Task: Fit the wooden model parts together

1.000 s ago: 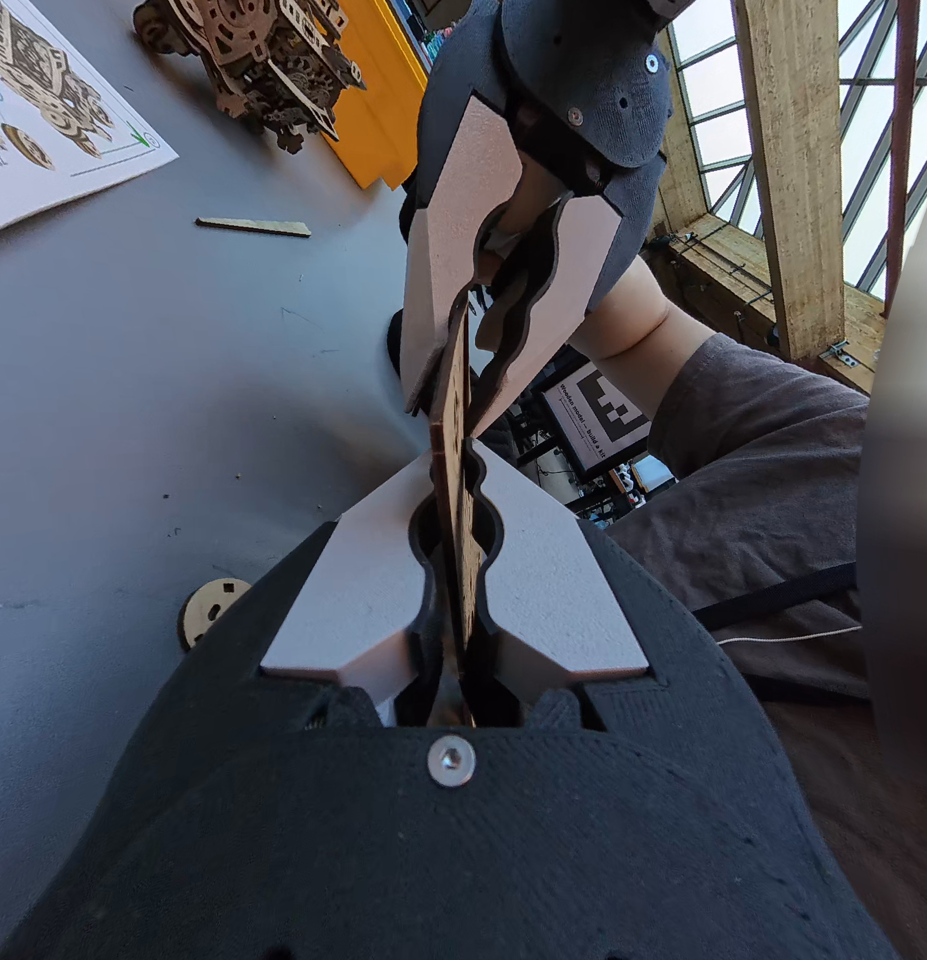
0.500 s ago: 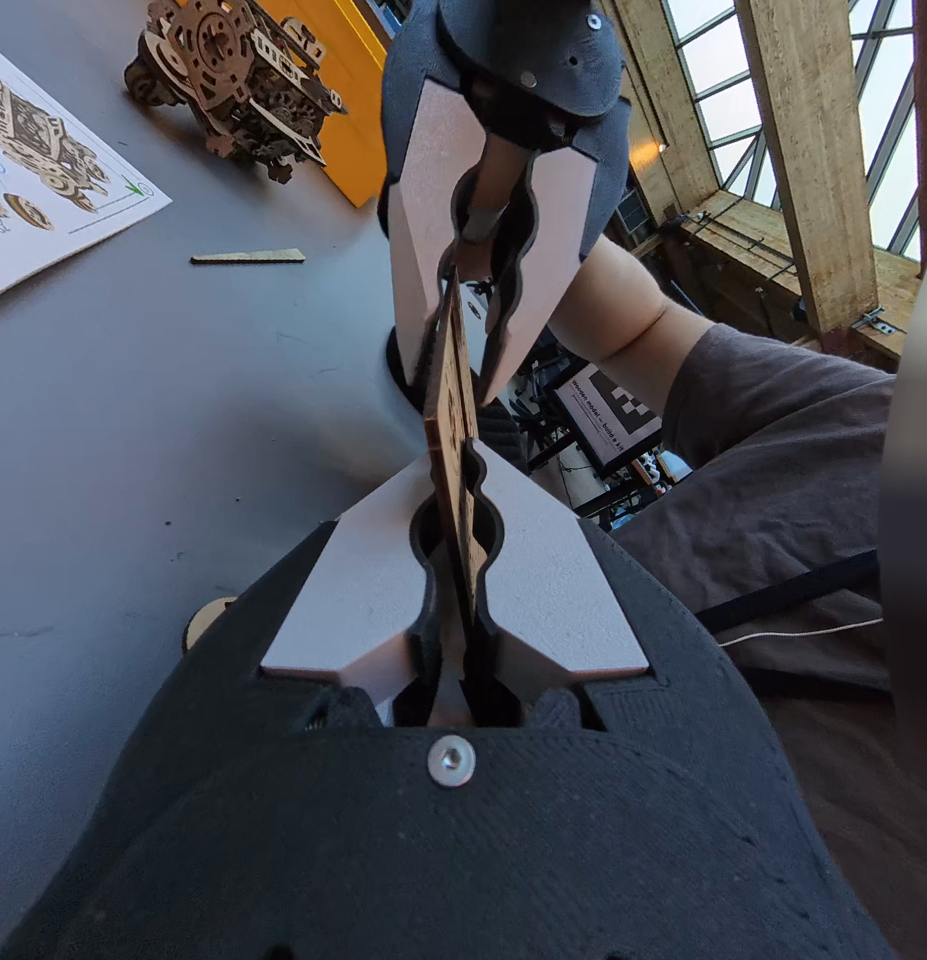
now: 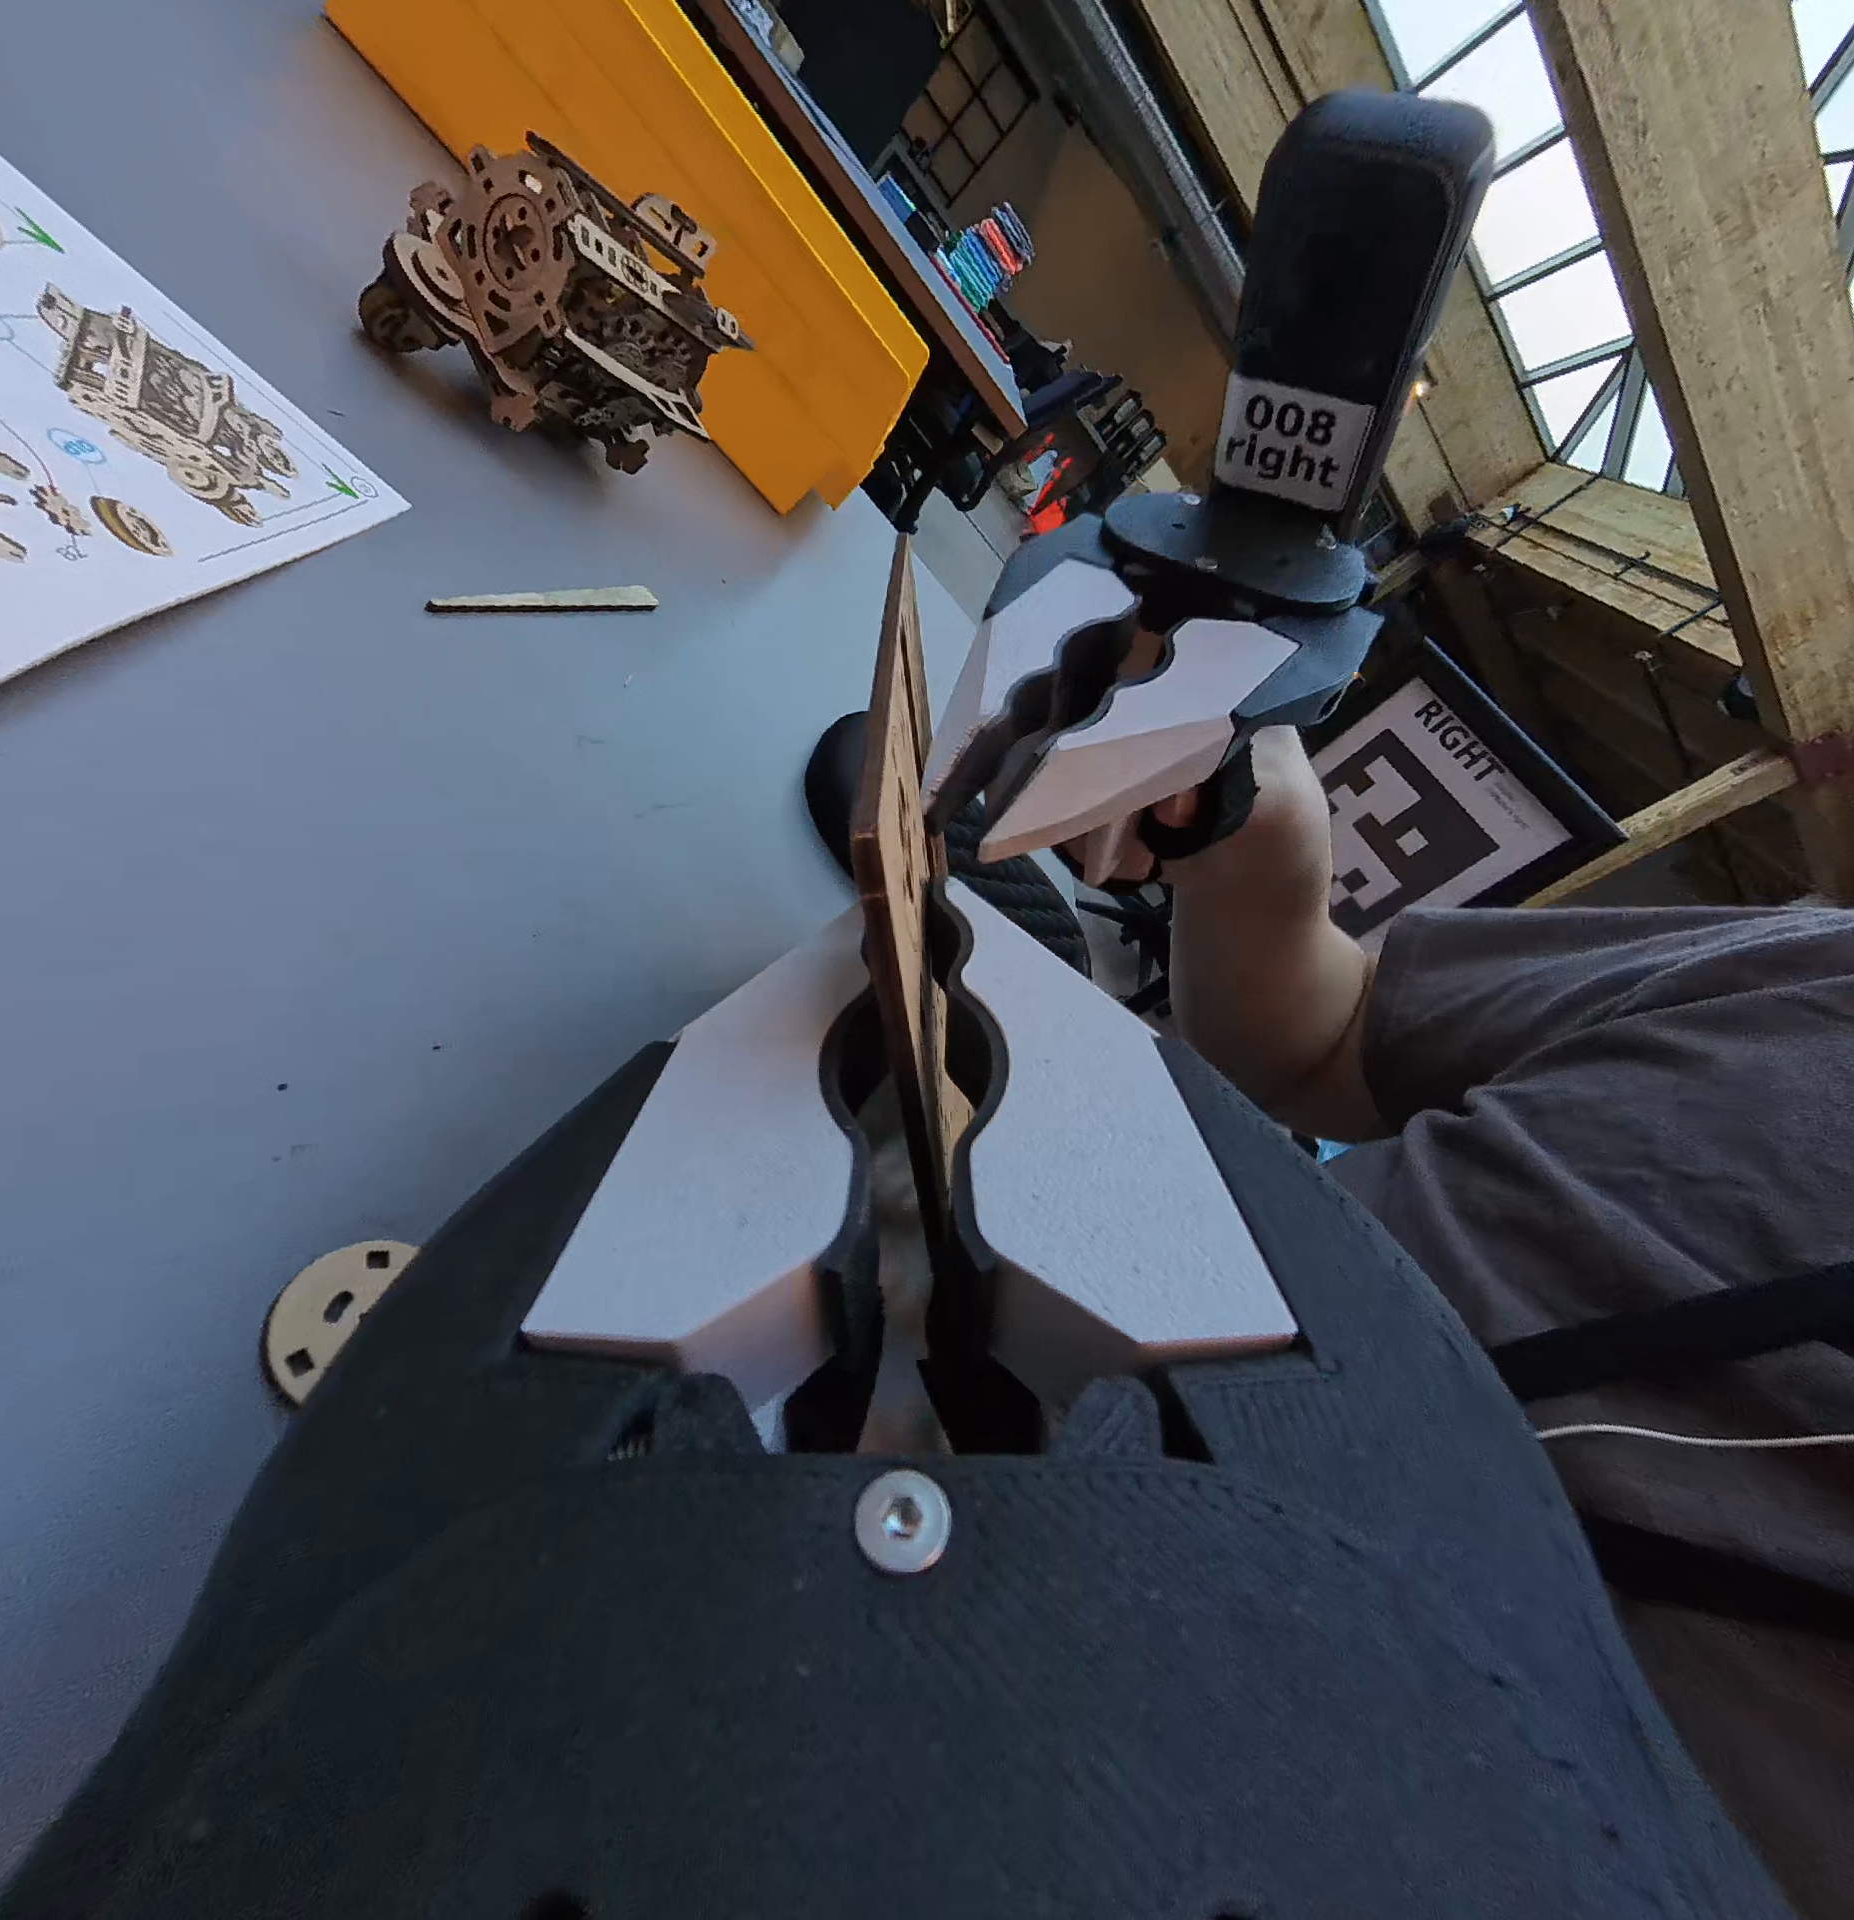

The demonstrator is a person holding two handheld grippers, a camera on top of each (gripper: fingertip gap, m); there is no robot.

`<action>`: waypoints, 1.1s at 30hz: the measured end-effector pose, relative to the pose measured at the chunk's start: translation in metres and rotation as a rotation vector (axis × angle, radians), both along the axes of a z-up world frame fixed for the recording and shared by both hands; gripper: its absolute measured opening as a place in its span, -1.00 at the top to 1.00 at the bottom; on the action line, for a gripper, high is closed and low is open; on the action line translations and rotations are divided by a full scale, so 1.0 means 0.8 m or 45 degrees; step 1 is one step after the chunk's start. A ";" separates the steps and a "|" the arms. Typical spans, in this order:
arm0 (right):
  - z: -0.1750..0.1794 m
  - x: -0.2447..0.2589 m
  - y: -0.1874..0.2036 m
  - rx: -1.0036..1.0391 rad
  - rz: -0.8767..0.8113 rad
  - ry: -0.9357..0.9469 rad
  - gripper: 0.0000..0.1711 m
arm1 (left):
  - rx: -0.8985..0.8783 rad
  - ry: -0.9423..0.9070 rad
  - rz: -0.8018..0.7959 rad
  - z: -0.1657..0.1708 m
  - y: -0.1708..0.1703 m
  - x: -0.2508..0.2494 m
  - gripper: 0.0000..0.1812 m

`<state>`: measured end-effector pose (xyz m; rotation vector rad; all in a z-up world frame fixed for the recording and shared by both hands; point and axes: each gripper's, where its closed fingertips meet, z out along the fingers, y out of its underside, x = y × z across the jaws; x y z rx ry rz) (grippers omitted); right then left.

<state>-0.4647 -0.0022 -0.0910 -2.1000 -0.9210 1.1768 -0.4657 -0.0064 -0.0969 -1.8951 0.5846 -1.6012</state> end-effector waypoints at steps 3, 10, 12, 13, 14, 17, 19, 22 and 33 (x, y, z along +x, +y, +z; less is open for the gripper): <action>0.002 0.001 0.001 0.000 -0.083 0.064 0.92 | 0.004 -0.009 0.034 0.001 -0.001 0.002 0.99; 0.008 0.000 0.001 0.010 -0.192 0.128 0.93 | 0.124 0.014 0.130 0.011 -0.002 0.005 0.99; 0.009 0.000 0.000 0.028 -0.199 0.093 0.93 | 0.167 0.027 0.151 0.015 -0.003 0.005 0.99; 0.010 0.000 0.000 0.054 -0.208 0.072 0.93 | 0.186 0.033 0.161 0.016 -0.004 0.005 0.99; 0.011 0.000 0.000 0.077 -0.217 0.059 0.92 | 0.204 0.037 0.171 0.017 -0.004 0.005 0.99; 0.016 -0.002 0.000 0.099 -0.232 0.067 0.92 | 0.250 0.043 0.194 0.022 -0.004 0.003 0.99; 0.017 -0.003 0.000 0.083 -0.234 0.089 0.90 | 0.271 0.049 0.201 0.023 -0.005 0.003 0.99; 0.018 -0.001 -0.001 0.097 -0.245 0.072 0.92 | 0.283 0.043 0.207 0.024 -0.006 0.004 0.99; 0.019 -0.002 0.000 0.137 -0.268 0.052 0.90 | 0.356 0.049 0.232 0.028 -0.008 0.005 0.99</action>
